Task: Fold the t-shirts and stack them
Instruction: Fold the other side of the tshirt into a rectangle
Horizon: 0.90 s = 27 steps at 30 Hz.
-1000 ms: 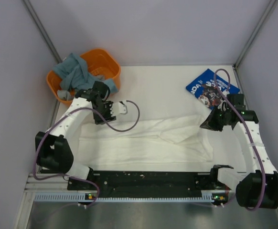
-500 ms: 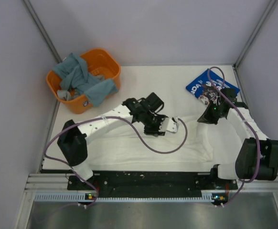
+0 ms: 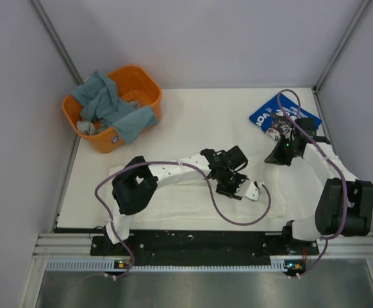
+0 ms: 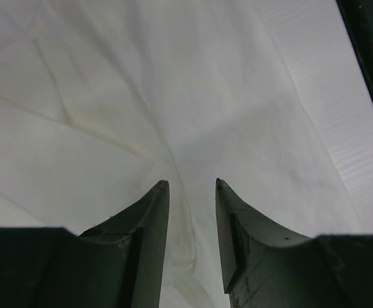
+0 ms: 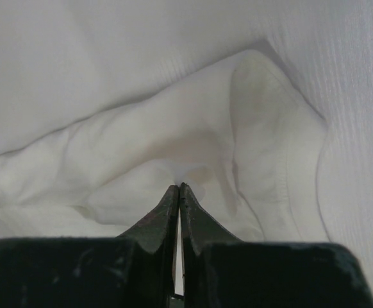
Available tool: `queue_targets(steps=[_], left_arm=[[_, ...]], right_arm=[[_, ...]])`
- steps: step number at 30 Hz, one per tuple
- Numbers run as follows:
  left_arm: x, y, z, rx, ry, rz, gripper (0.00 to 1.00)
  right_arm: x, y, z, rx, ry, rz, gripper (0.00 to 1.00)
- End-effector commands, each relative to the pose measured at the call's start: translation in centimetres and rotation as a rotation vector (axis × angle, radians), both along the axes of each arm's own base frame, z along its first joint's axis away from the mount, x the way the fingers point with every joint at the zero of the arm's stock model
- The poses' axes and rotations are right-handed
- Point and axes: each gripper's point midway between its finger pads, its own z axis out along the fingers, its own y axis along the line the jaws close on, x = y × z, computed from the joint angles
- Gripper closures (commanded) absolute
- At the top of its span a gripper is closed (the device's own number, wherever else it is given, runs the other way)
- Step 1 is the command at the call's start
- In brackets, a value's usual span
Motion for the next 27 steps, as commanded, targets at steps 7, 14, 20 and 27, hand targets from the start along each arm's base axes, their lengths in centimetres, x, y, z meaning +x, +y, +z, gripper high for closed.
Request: queue_targets(steps=[7,14,20,27], left_arm=[[3.2,-1.5,-2.6,0.004,-0.152,-0.013,0.61],[3.2,-1.0,-4.6,0.04,-0.154,-0.018,0.71],[3.7,-0.5,-5.4,0.062,-0.189,-0.017,0.73],[4.1,-0.4,-5.7,0.069,-0.212,-0.014,0.85]], right_arm=[[1.2,-0.6,1.0,-0.01,-0.065,0.008,1.0],[1.1,-0.7,1.1,-0.004,-0.068,0.011,1.0],[1.2,-0.7,1.7,0.003,-0.084,0.01,1.0],[1.1,-0.7,2.1,0.006,-0.091,0.01,1.0]])
